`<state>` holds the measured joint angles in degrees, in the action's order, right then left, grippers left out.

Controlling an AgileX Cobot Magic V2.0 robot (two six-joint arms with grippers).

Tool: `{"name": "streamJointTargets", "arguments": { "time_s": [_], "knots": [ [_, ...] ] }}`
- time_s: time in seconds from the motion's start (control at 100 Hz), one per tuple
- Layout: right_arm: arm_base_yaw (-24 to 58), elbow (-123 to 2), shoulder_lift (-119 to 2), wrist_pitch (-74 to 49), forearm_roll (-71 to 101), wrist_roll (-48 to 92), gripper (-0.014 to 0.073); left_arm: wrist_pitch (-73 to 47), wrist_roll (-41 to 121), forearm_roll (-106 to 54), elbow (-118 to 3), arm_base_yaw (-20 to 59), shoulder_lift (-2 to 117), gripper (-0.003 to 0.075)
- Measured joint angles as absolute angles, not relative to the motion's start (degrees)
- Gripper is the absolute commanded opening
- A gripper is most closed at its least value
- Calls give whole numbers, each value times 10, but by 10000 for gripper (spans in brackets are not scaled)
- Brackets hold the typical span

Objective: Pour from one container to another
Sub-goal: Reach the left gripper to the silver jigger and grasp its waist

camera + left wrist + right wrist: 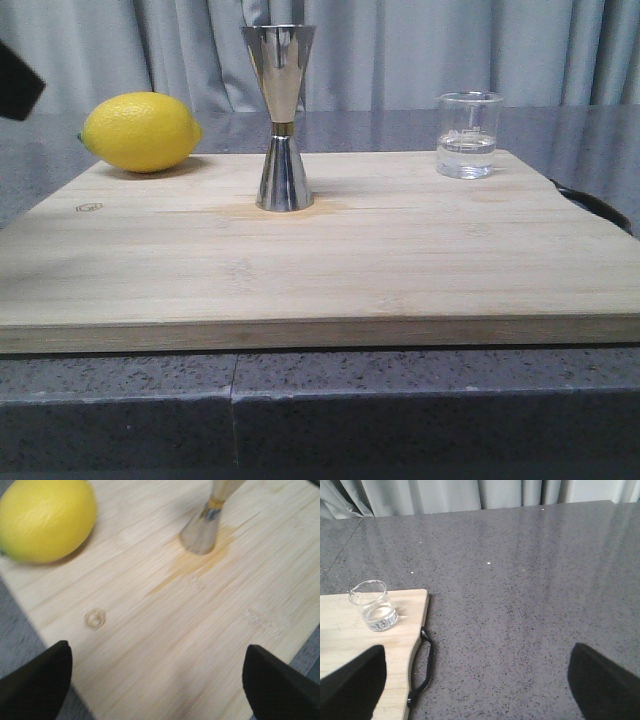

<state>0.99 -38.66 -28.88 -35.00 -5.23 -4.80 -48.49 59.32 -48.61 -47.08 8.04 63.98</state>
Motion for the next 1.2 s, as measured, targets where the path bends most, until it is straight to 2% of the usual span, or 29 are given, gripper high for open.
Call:
{"name": "streamJointTargets", "arguments": {
  "time_s": [0.25,0.53,0.93,1.2],
  "knots": [
    [10,-387,-289,-350,-52,-48,648,-489,886,-717,-462,80,729,638],
    [10,-387,-289,-350,-51,-37,649,-591,1120,-894,-449,80,841,638],
    [10,-387,-289,-350,-51,-19,649,-629,1287,-1004,-449,128,906,638],
    [10,-387,-289,-347,-51,-15,648,-630,1311,-1013,-483,168,951,637]
  ]
}}
